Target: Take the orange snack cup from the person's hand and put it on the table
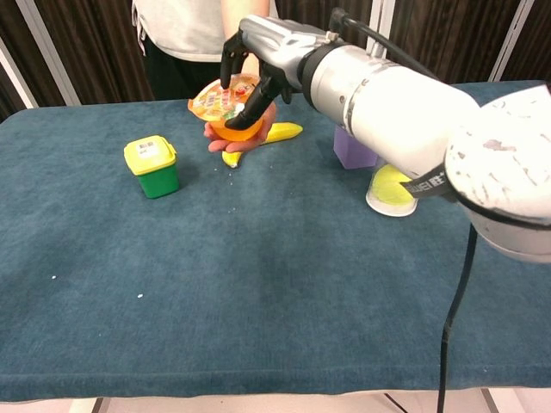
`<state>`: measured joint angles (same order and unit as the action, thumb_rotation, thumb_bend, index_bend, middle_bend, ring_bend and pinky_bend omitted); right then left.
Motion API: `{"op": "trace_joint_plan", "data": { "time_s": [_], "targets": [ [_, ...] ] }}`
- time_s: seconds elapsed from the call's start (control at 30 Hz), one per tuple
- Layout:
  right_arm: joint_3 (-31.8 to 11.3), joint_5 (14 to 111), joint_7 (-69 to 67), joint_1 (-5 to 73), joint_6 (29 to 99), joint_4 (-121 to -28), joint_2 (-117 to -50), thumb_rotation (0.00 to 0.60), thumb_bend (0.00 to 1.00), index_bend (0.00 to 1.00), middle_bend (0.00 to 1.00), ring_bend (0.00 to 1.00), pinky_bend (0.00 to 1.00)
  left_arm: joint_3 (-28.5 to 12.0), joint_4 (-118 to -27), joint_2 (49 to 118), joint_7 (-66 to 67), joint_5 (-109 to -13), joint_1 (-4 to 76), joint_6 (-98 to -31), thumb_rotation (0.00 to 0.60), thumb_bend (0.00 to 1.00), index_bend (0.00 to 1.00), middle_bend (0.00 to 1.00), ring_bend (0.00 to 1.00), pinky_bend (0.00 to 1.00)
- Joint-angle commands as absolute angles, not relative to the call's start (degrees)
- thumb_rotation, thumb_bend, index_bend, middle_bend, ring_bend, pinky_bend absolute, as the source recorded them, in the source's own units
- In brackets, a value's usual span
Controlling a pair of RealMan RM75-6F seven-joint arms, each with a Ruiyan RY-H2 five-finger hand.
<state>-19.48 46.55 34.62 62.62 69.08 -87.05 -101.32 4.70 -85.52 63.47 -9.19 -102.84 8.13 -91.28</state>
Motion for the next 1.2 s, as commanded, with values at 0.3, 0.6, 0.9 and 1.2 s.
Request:
{"op": "trace_joint_plan", "data": {
  "time_s": [0.3, 0.6, 0.9, 1.2],
  "targets": [
    [-17.83, 62.19, 24.58, 54.29, 77.80, -97.18, -92.96, 0.600, 0.29, 0.96, 0.70, 0.59, 0.71, 4.70, -85.48, 63.65, -8.81, -102.74, 8.08, -91.17, 0.600, 0.37, 0.00, 0.00, 0.00, 0.06],
    [-3.56, 75.07, 13.08, 38.50, 84.32, -105.19, -80.27, 0.600, 0.29, 0.96, 0.70, 0.59, 0.71, 4.68, -85.70, 63.51, -8.81, -102.96, 7.76, -91.97, 0.600, 0.37, 0.00, 0.00, 0.00, 0.06],
    [2.79, 75.88, 1.64, 32.17, 77.05, -89.97, -85.85, 0.600, 0.29, 0.91, 0.70, 0.58, 0.70, 4.59, -85.78, 63.69, -8.70, -102.97, 8.07, -91.45, 0.600, 0.37, 0.00, 0.00, 0.00, 0.06],
    [3.68, 76.53, 3.26, 31.78, 69.47, -86.18, -87.38, 0.600, 0.29, 0.26, 0.30, 0.24, 0.54, 4.89, -85.22, 63.97, -8.82, -103.91, 8.13, -91.81, 0.600, 0.37, 0.00, 0.00, 0.00, 0.06]
  ]
}}
